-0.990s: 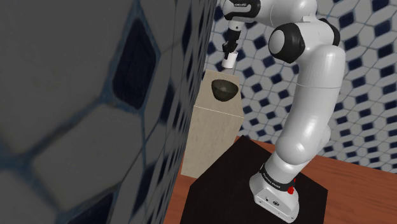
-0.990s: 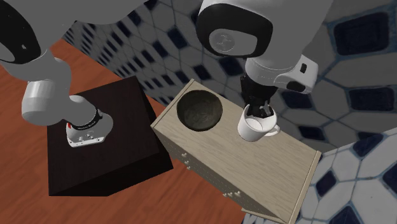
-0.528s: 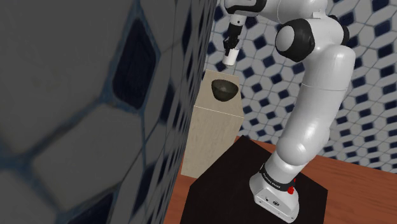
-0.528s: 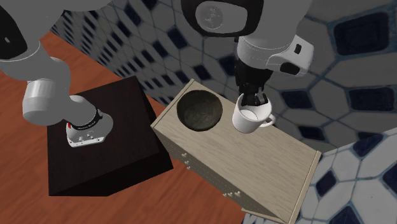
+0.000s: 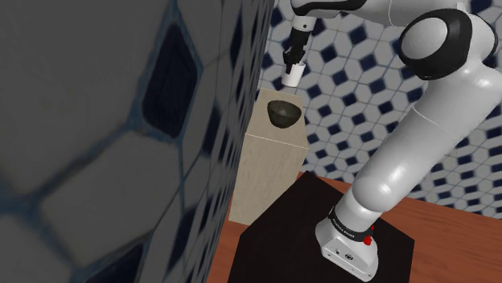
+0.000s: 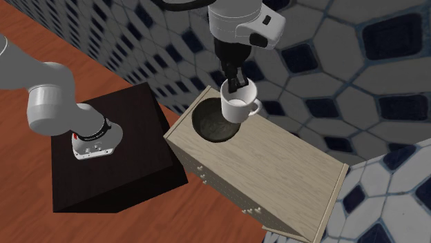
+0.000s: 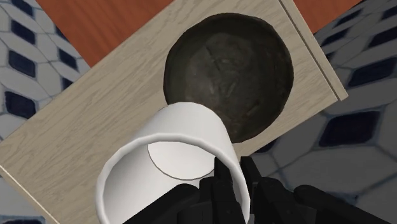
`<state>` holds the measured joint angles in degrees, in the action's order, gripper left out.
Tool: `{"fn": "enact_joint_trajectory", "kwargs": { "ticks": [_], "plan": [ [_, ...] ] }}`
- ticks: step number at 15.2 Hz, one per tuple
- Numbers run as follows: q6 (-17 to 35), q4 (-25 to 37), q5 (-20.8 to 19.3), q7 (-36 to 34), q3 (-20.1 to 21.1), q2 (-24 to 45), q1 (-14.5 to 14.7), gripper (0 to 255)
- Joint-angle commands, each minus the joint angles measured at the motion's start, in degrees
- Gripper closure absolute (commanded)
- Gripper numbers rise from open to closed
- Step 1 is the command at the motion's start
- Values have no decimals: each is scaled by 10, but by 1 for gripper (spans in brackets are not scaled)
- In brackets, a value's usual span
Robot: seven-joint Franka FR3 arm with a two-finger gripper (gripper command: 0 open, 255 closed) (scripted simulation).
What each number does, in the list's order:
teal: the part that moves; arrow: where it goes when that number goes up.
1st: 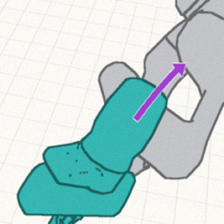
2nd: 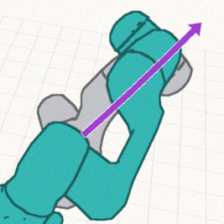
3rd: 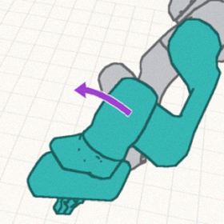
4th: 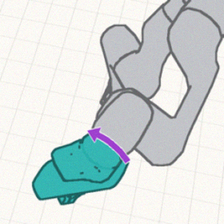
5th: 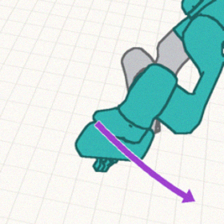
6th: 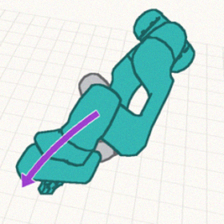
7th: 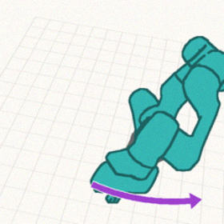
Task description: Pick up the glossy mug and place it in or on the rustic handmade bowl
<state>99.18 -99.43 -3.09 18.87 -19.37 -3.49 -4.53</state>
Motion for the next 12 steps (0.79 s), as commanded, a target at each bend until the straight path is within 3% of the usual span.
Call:
{"fn": "enact_joint_trajectory", "kwargs": {
  "ticks": [1,2,12],
  "plan": [
    [1,-44,-15,-25,12,-45,9,255],
    [-2,-66,-22,-40,22,-69,14,255],
    [75,-147,-25,-44,20,-73,11,255]
  ]
}}
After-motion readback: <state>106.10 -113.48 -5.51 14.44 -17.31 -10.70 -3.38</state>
